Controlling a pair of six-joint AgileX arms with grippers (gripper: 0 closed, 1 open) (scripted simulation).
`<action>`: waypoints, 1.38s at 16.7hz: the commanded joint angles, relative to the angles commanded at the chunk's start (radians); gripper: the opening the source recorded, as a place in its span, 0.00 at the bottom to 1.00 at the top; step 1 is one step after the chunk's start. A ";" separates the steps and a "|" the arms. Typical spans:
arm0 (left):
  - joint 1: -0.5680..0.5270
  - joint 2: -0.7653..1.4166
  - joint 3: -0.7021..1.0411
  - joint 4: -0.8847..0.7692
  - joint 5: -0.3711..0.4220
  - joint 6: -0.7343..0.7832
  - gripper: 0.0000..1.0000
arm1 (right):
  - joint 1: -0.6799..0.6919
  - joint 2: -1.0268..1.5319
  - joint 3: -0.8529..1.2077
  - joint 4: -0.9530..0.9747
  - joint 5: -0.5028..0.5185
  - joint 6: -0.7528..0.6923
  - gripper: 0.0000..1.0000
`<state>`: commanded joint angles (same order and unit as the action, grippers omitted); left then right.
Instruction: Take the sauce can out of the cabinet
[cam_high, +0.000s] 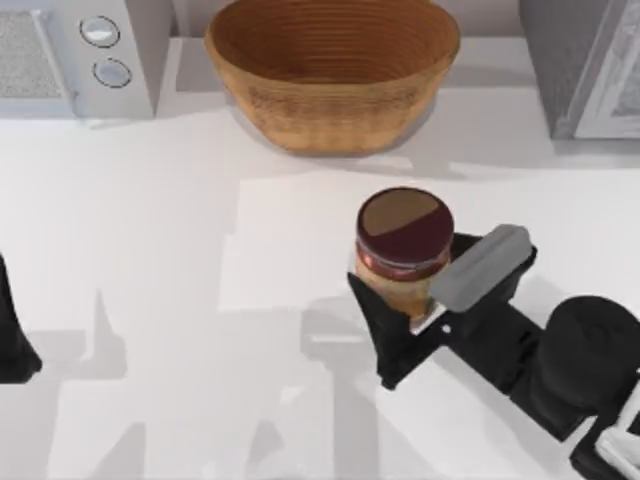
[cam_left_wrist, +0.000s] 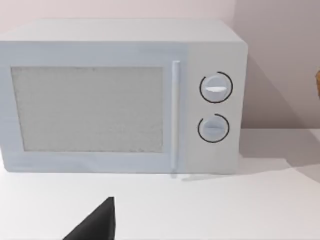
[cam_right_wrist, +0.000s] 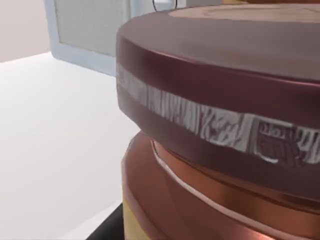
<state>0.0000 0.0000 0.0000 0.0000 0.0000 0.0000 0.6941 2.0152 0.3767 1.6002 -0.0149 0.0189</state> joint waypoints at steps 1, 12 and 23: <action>0.000 0.000 0.000 0.000 0.000 0.000 1.00 | 0.012 0.015 0.009 0.021 -0.002 -0.002 0.00; 0.000 0.000 0.000 0.000 0.000 0.000 1.00 | 0.024 0.068 0.059 0.039 -0.002 -0.012 0.00; 0.000 0.000 0.000 0.000 0.000 0.000 1.00 | 0.034 0.234 0.284 -0.013 0.005 -0.007 0.00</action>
<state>0.0000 0.0000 0.0000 0.0000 0.0000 0.0000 0.7285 2.2493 0.6610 1.5873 -0.0100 0.0122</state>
